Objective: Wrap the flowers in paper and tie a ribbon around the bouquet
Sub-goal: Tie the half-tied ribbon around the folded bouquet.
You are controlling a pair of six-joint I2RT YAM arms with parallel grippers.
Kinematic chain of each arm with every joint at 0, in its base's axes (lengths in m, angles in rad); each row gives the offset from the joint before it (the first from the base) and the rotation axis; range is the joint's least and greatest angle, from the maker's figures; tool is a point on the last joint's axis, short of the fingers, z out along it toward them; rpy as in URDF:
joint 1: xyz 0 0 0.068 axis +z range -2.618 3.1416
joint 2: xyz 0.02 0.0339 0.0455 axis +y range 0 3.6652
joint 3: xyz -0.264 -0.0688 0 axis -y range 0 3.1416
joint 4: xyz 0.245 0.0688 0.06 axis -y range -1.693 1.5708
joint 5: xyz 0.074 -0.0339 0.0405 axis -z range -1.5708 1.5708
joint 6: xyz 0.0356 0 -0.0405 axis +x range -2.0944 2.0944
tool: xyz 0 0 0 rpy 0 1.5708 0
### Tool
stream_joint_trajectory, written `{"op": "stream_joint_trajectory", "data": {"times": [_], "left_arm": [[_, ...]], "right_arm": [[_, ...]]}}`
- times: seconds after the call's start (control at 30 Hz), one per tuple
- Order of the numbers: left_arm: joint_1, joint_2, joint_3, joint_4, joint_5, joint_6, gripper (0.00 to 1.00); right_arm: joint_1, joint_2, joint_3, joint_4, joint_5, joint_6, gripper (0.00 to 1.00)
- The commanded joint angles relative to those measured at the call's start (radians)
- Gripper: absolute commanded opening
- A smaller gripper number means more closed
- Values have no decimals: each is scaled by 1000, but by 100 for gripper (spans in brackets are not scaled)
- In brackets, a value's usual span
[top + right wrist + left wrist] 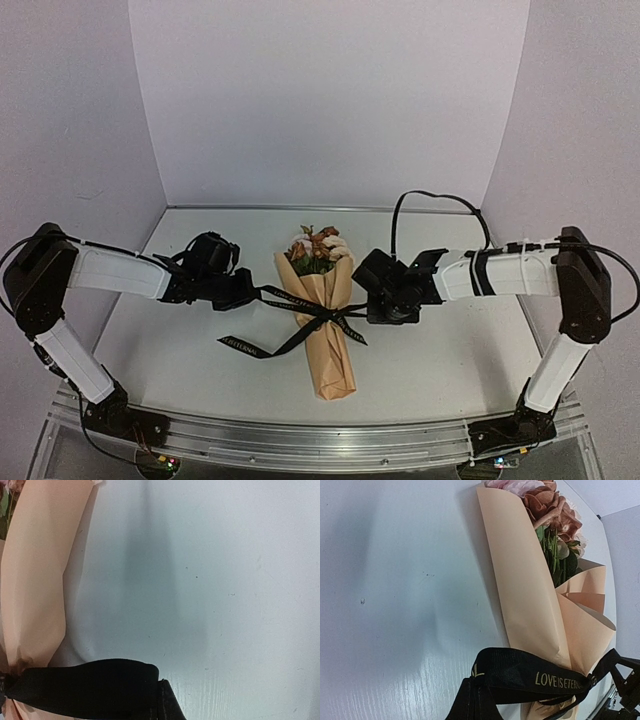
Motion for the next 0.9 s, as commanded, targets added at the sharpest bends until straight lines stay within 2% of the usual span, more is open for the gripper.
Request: {"op": "stream_joint_trajectory", "data": {"times": [0.0,0.37,0.57,0.73,0.87], "left_arm": [[7,-38,-13,14,7,14,0],[15,-40,-28,27,12,5,0],[22,-48,-36,25,12,2,0],[25,-52,-44,32,18,-1,0],[25,-50,-49,44,38,-1,0]], "right_arm": [[-1,-12,74,-85,106,-149,0],[52,76,196,-162,335,-442,0],[79,140,227,-180,429,-524,0],[77,154,245,-181,382,-522,1],[70,112,259,-159,161,-435,24]]}}
